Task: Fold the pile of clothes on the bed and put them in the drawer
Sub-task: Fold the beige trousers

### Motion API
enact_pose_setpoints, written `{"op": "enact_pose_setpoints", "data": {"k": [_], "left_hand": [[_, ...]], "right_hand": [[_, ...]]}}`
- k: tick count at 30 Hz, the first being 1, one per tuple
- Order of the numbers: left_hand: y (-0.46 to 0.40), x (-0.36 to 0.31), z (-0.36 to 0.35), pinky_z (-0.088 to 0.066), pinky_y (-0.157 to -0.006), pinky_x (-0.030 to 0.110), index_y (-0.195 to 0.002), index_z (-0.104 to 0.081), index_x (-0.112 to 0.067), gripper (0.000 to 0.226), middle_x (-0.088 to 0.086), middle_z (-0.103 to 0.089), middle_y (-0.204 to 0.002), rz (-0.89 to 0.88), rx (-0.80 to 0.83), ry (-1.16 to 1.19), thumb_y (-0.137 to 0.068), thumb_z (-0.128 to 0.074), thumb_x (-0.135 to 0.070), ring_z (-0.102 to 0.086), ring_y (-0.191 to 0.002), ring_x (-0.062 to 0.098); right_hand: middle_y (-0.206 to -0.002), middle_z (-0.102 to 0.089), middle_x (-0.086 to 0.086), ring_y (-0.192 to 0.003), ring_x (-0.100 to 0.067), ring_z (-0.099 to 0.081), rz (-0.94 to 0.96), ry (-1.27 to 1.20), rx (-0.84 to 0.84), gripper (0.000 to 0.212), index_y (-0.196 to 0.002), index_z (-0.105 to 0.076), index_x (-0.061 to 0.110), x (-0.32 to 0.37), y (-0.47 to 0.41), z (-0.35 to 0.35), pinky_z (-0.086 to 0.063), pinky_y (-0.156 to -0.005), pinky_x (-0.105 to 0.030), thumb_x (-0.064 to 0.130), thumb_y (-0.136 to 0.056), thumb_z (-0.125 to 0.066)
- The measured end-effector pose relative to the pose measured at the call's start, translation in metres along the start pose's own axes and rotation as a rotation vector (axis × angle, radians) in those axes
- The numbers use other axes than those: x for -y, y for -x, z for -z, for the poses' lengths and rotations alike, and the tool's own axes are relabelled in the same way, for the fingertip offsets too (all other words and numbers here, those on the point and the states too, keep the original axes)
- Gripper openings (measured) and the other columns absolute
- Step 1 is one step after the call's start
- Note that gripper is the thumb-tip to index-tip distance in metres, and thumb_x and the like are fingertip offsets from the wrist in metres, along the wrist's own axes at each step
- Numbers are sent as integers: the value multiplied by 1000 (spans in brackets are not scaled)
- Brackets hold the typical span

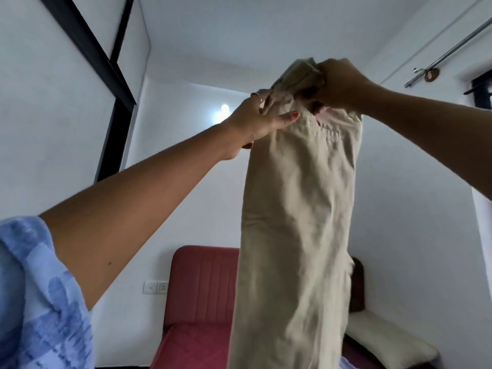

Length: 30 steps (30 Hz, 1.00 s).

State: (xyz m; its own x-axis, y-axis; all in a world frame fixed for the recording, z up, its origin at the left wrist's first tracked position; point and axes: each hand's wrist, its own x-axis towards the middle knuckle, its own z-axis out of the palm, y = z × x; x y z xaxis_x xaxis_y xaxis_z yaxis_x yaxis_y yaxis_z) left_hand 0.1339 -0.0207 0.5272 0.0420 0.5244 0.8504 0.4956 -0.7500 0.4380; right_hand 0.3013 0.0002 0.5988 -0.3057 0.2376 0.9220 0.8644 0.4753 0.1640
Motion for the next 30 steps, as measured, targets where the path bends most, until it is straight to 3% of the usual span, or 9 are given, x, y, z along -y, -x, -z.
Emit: {"op": "enact_pose_setpoints", "data": {"k": [3,7,11,14,18,21,24,27,30], "left_hand": [[22,3,-5,-52,-74,29,-136,-38,-35,71,-8,-59,-109,37,-9,95,-77,-76,-45,-60,-98,9],[54,11,-23,-46,-71,17,-122,-45,-24,59,-21,-50,-94,-53,-86,-1,-76,-76,-45,-56,-89,1],[102,28,-46,-45,-63,7,-96,-58,-27,34,-13,-64,-95,-27,-206,52,-76,-76,-47,-65,-84,4],[150,41,-63,-46,-60,4,-99,-71,-23,46,-10,-73,-89,147,17,111,-72,-72,-60,-68,-80,0],[163,51,-71,-54,-88,21,-114,-69,-20,50,-8,-72,-104,303,272,159,-75,-76,-50,-68,-92,3],[127,71,-52,-54,-84,25,-106,-71,-9,51,1,-72,-103,230,66,-73,-71,-80,-45,-69,-93,14],[98,90,-19,-54,-81,33,-105,-69,-6,55,13,-71,-100,154,-197,-374,-71,-78,-48,-67,-97,28],[94,87,6,-50,-66,33,-76,-63,-2,45,14,-67,-80,44,-294,-448,-76,-76,-45,-64,-80,29],[111,67,18,-33,-49,22,-51,-43,-13,52,-1,-50,-56,-160,-329,-470,-79,-73,-44,-52,-52,15]], "right_hand": [[-98,-70,-18,-97,-23,-64,-44,-126,-223,27,-101,-67,0,-5,-12,9,-39,-80,-24,23,-88,-64],[-69,-68,4,-50,13,-55,-32,-260,-274,10,-87,-69,7,-7,-15,24,-48,-77,-17,9,-87,-60],[-83,-70,-15,-49,11,-56,-21,-263,-267,18,-100,-68,-2,-3,-18,34,-55,-81,-32,7,-87,-59],[-94,-70,-16,-62,5,-63,-63,-240,-260,20,-105,-66,-2,1,-18,38,-54,-85,-34,7,-89,-59],[-104,-65,-12,-92,-13,-62,-77,-145,-319,27,-114,-63,-2,6,-20,41,-47,-79,-18,10,-90,-59],[-94,-59,-6,-87,-15,-56,-88,-195,-363,23,-108,-66,1,5,-22,46,-49,-68,-15,11,-89,-59],[-65,-63,-3,-60,-19,-58,-92,-367,-545,27,-76,-71,13,2,-20,54,-47,-54,-35,6,-88,-48],[-46,-60,7,-44,-11,-56,-191,-488,-625,43,-66,-69,14,0,-16,62,-41,-43,-27,-4,-91,-38],[-61,-60,16,-61,3,-58,-197,-454,-595,30,-74,-65,16,-7,-16,68,-46,-51,-14,3,-93,-46]]}}
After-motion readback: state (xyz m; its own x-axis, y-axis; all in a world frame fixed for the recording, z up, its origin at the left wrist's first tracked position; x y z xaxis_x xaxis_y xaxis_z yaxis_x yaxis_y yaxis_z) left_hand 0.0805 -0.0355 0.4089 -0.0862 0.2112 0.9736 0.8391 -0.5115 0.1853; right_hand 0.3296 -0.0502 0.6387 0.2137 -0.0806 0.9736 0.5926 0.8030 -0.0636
